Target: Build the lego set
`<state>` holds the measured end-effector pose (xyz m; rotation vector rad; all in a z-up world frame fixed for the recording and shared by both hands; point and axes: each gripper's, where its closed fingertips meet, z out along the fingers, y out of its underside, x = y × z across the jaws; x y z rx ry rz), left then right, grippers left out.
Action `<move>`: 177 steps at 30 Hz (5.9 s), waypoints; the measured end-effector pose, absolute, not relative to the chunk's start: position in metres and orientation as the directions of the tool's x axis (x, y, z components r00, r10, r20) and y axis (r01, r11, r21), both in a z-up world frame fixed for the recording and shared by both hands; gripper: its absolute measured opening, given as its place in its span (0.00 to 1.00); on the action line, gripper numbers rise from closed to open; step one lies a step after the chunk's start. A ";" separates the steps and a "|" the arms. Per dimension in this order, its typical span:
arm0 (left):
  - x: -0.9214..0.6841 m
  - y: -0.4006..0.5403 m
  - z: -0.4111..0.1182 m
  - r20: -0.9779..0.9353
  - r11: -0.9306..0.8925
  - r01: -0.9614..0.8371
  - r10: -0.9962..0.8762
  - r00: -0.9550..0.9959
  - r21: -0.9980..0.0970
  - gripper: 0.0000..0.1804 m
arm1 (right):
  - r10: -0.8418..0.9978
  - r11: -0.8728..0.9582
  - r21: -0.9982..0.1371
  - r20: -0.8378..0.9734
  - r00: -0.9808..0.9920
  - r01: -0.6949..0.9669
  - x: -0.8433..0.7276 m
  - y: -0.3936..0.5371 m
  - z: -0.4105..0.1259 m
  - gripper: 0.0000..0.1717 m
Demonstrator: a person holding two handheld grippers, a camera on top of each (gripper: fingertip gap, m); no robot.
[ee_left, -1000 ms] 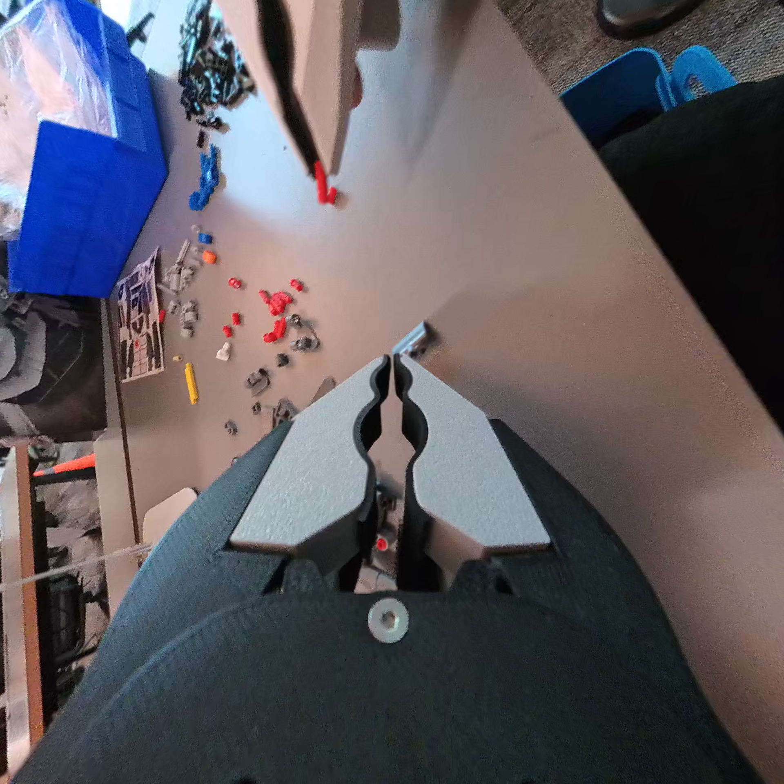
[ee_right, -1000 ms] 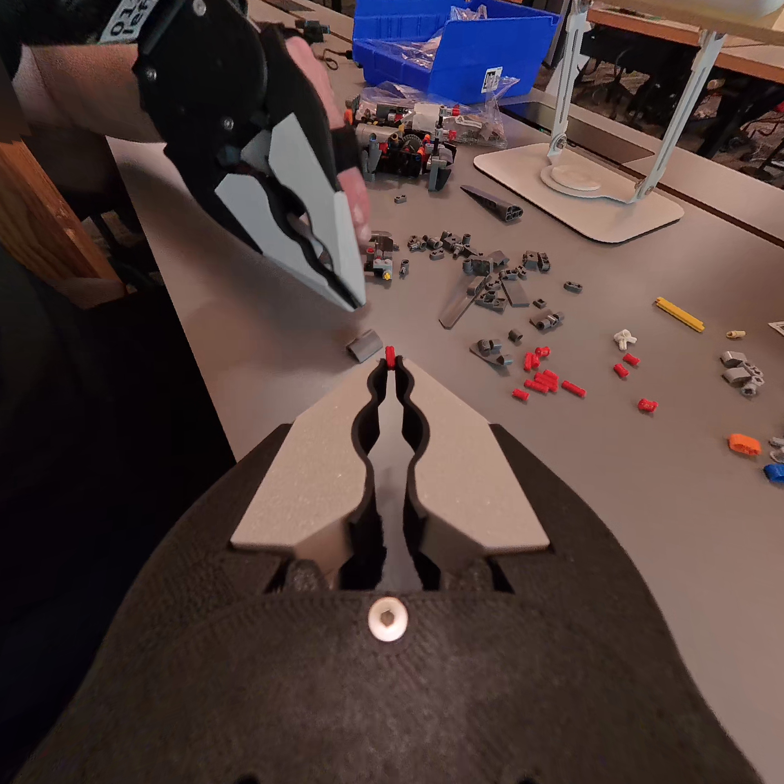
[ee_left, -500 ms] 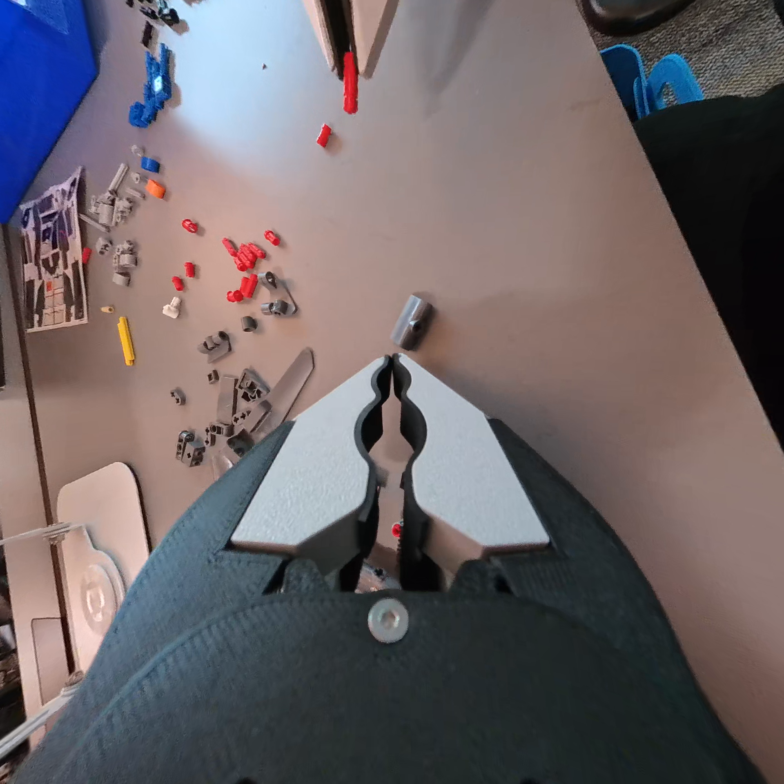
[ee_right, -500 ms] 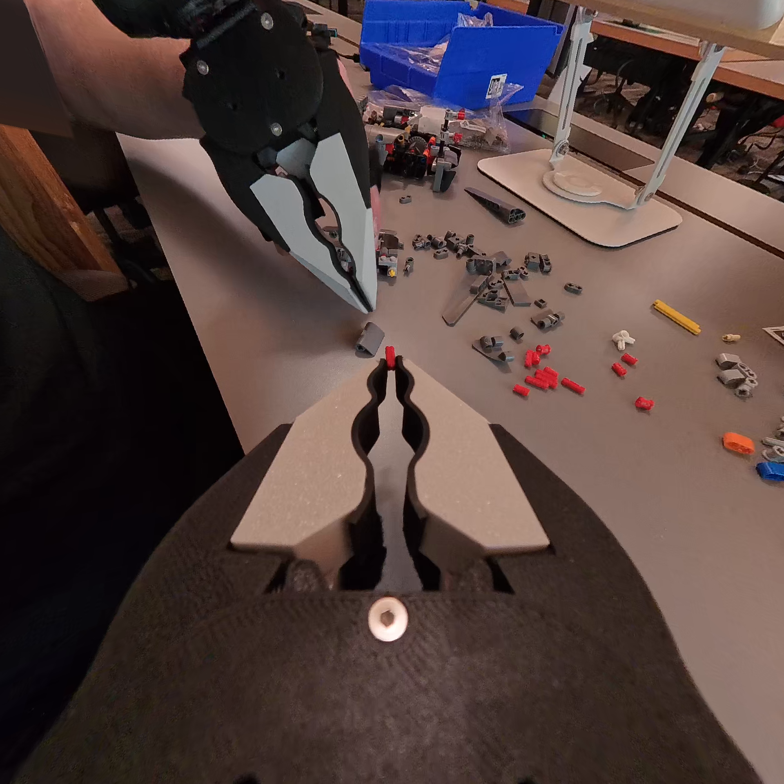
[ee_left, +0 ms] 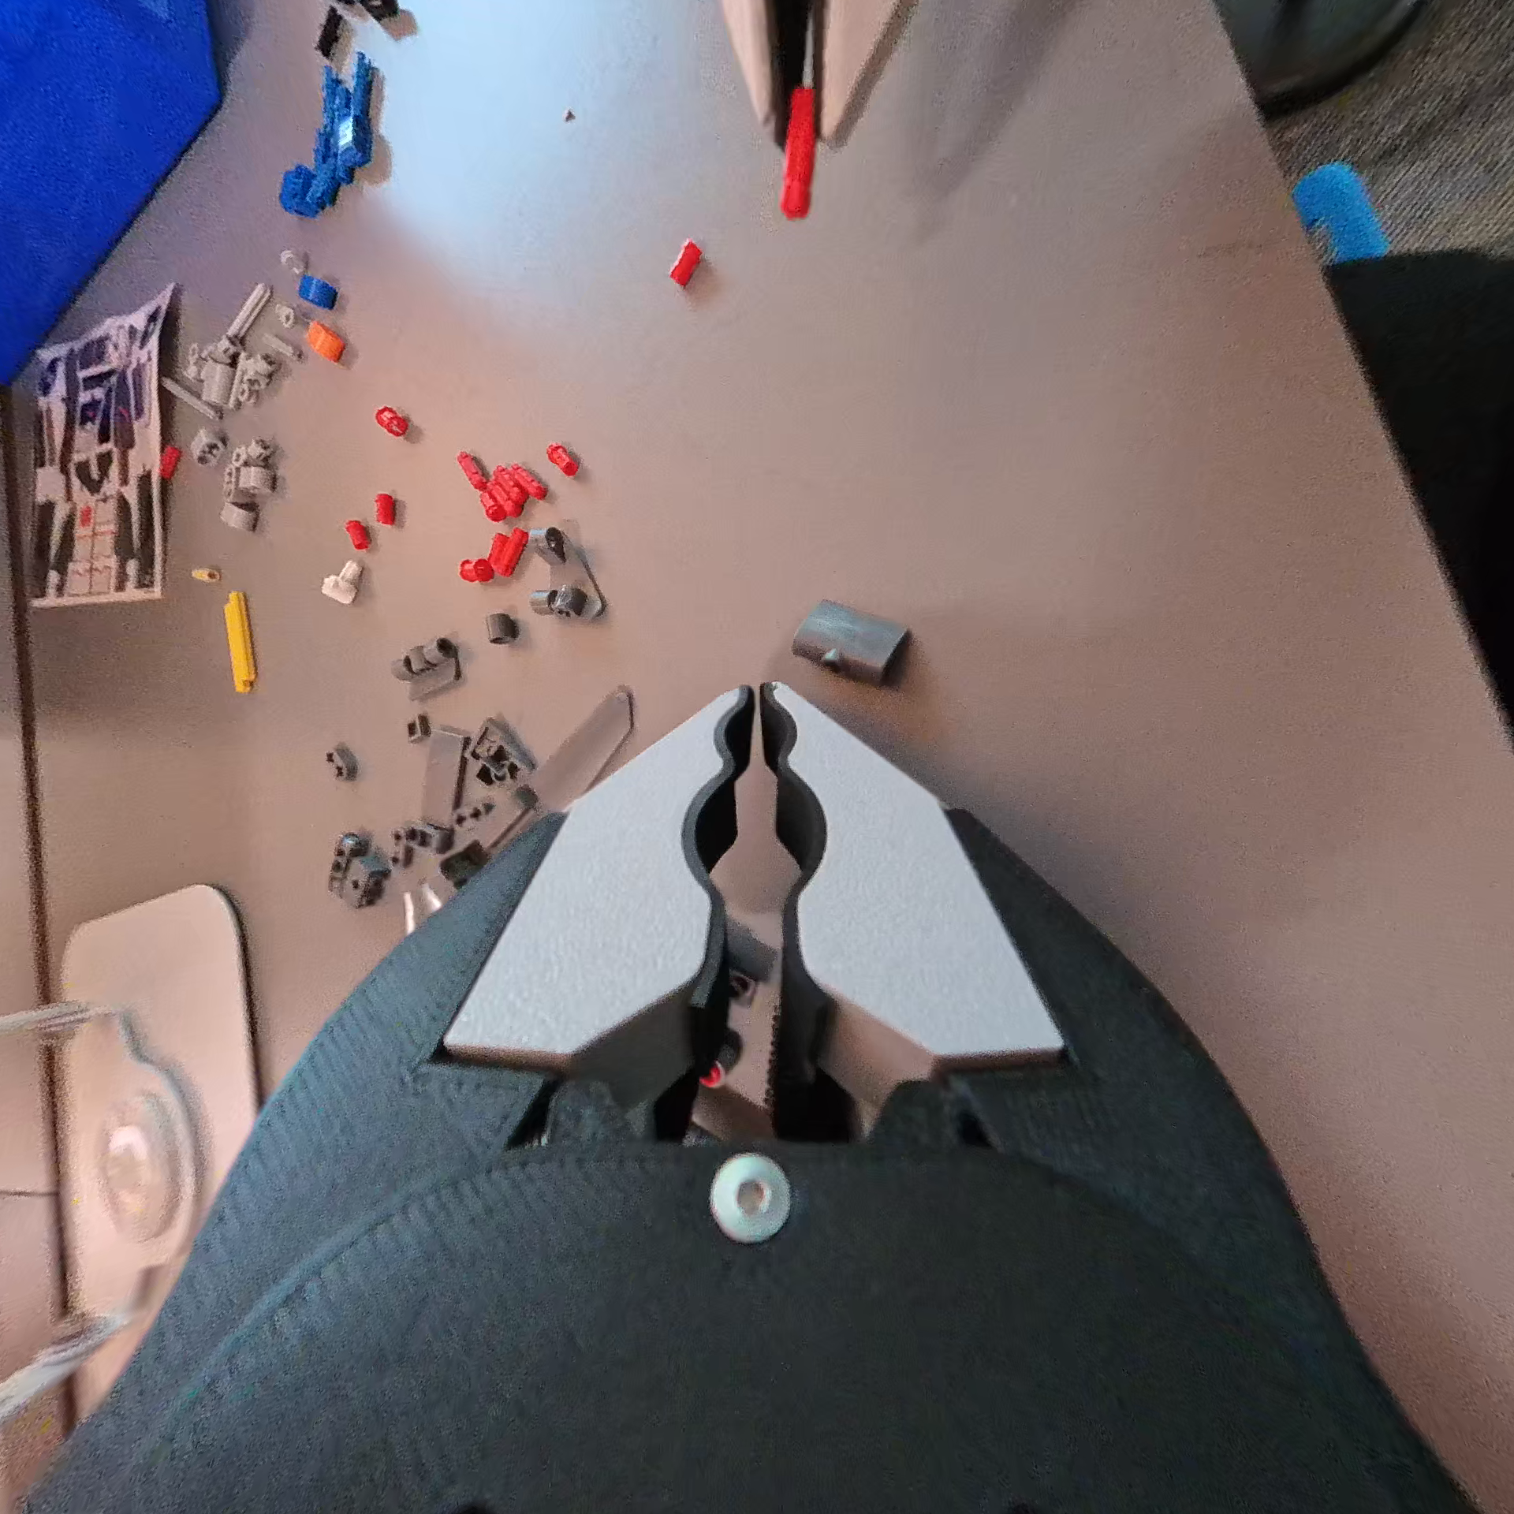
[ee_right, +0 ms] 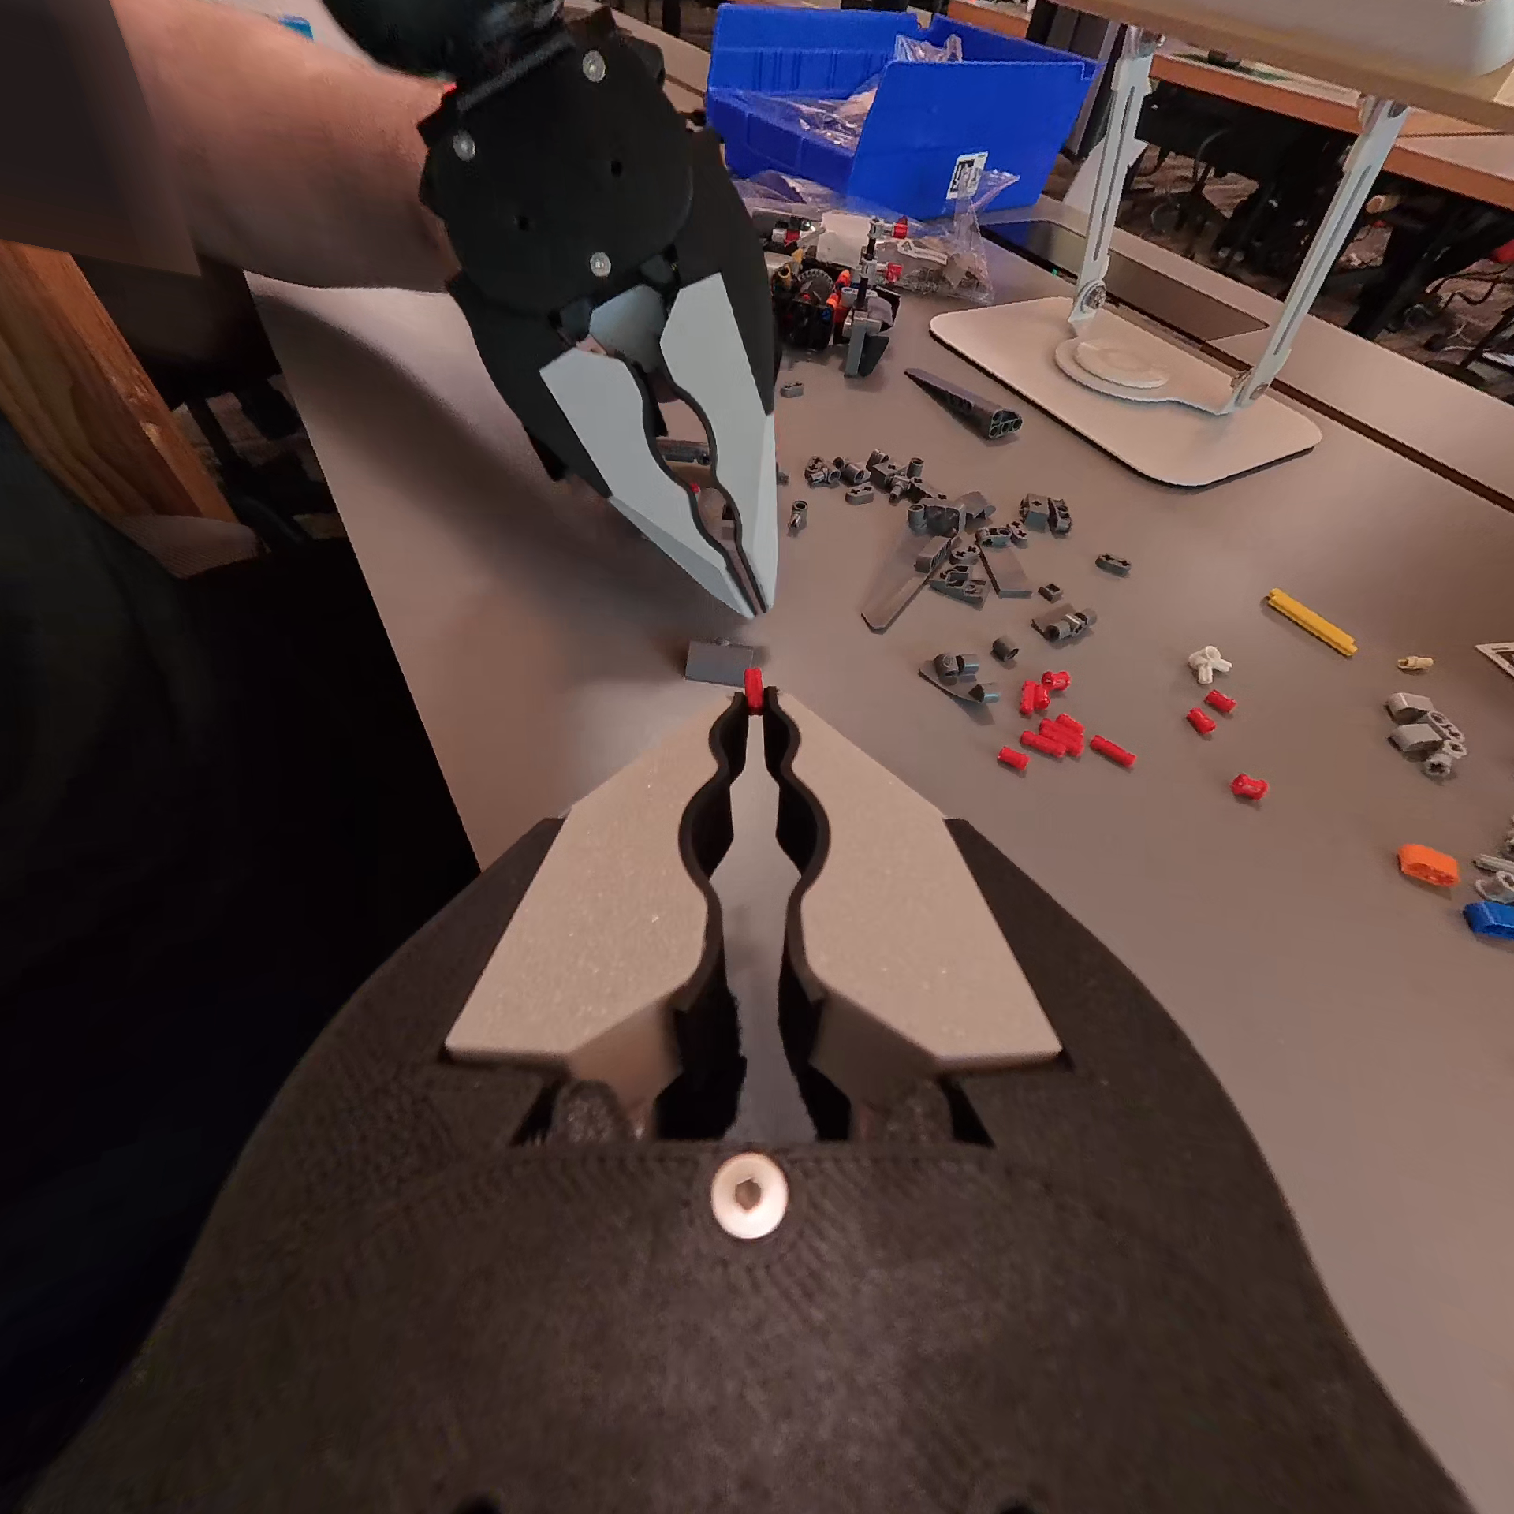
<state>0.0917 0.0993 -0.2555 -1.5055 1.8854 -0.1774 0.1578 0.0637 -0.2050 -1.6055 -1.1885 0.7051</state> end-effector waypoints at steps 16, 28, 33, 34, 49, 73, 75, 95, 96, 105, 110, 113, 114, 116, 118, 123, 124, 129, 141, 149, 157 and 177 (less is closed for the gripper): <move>0.102 0.077 -0.264 -0.179 -0.013 -0.831 -0.974 0.135 -0.556 0.14 | 0.938 -0.014 -0.938 0.108 0.330 0.346 0.157 0.057 -0.202 0.00; 0.102 0.081 -0.263 -0.242 0.094 -0.864 -0.970 0.034 -0.495 0.13 | 0.944 0.005 -0.945 0.111 0.309 0.326 0.158 0.053 -0.198 0.00; 0.104 0.084 -0.265 -0.240 0.067 -0.869 -0.969 0.060 -0.490 0.08 | 0.947 0.010 -0.946 0.113 0.302 0.324 0.158 0.052 -0.197 0.00; 0.104 0.084 -0.265 -0.238 0.063 -0.869 -0.969 0.064 -0.490 0.08 | 0.947 0.010 -0.946 0.113 0.301 0.325 0.159 0.052 -0.198 0.00; 0.110 0.085 -0.251 -0.450 0.278 -0.786 -0.893 0.001 -0.552 0.07 | 0.939 0.017 -0.911 0.156 0.307 0.413 0.153 0.062 -0.209 0.00; 0.118 0.087 -0.239 -0.481 0.364 -0.661 -0.877 -0.005 -0.657 0.08 | 0.927 0.126 -0.807 0.303 0.221 0.578 0.127 0.088 -0.232 0.00; 0.118 0.089 -0.239 -0.486 0.371 -0.661 -0.874 -0.011 -0.652 0.08 | 0.927 0.127 -0.806 0.304 0.219 0.579 0.127 0.090 -0.232 0.00; 0.119 0.096 -0.233 -0.582 0.455 -0.657 -0.813 -0.030 -0.602 0.08 | 0.950 0.111 -0.836 0.247 0.189 0.537 0.126 0.098 -0.225 0.00; 0.119 0.096 -0.233 -0.584 0.459 -0.658 -0.811 -0.035 -0.597 0.07 | 0.949 0.121 -0.833 0.257 0.185 0.540 0.126 0.098 -0.225 0.00; 0.116 0.095 -0.223 -0.457 0.389 -0.611 -0.888 -0.051 -0.689 0.08 | 0.898 0.290 -0.770 0.425 0.117 0.569 0.122 0.099 -0.217 0.00; 0.114 0.095 -0.221 -0.373 0.337 -0.587 -0.926 -0.065 -0.736 0.07 | 0.859 0.370 -0.722 0.505 0.080 0.584 0.120 0.099 -0.214 0.00; 0.114 0.096 -0.217 -0.324 0.304 -0.569 -0.943 -0.070 -0.764 0.07 | 0.836 0.410 -0.703 0.545 0.070 0.580 0.119 0.100 -0.211 0.00; 0.113 0.096 -0.216 -0.315 0.300 -0.565 -0.946 -0.073 -0.769 0.07 | 0.827 0.424 -0.696 0.558 0.066 0.579 0.119 0.100 -0.210 0.00; 0.113 0.097 -0.215 -0.306 0.298 -0.560 -0.948 -0.083 -0.773 0.07 | 0.815 0.443 -0.687 0.576 0.059 0.575 0.118 0.100 -0.208 0.00; 0.112 0.098 -0.213 -0.288 0.287 -0.552 -0.954 -0.088 -0.783 0.07 | 0.805 0.462 -0.681 0.591 0.054 0.568 0.118 0.101 -0.206 0.00; 0.111 0.099 -0.205 -0.258 0.277 -0.516 -0.960 -0.110 -0.811 0.07 | 0.776 0.512 -0.661 0.630 0.034 0.549 0.117 0.102 -0.198 0.00; 0.111 0.099 -0.204 -0.253 0.276 -0.512 -0.961 -0.116 -0.814 0.07 | 0.769 0.523 -0.654 0.638 0.028 0.547 0.116 0.103 -0.196 0.00; 0.110 0.099 -0.197 -0.235 0.277 -0.485 -0.961 -0.147 -0.829 0.07 | 0.742 0.569 -0.626 0.671 -0.004 0.533 0.115 0.103 -0.189 0.00; 0.106 0.101 -0.186 -0.233 0.282 -0.424 -0.958 -0.165 -0.861 0.07 | 0.735 0.611 -0.641 0.677 -0.033 0.465 0.111 0.105 -0.178 0.00; 0.105 0.098 -0.184 -0.271 0.319 -0.396 -0.947 -0.173 -0.861 0.07 | 0.744 0.624 -0.656 0.666 -0.064 0.425 0.109 0.102 -0.175 0.00; 0.105 0.096 -0.184 -0.298 0.349 -0.386 -0.936 -0.188 -0.854 0.07 | 0.738 0.643 -0.649 0.667 -0.103 0.407 0.109 0.099 -0.176 0.00; 0.105 0.097 -0.203 -0.311 0.376 -0.461 -0.926 -0.214 -0.804 0.07 | 0.763 0.628 -0.650 0.621 -0.177 0.428 0.109 0.100 -0.195 0.00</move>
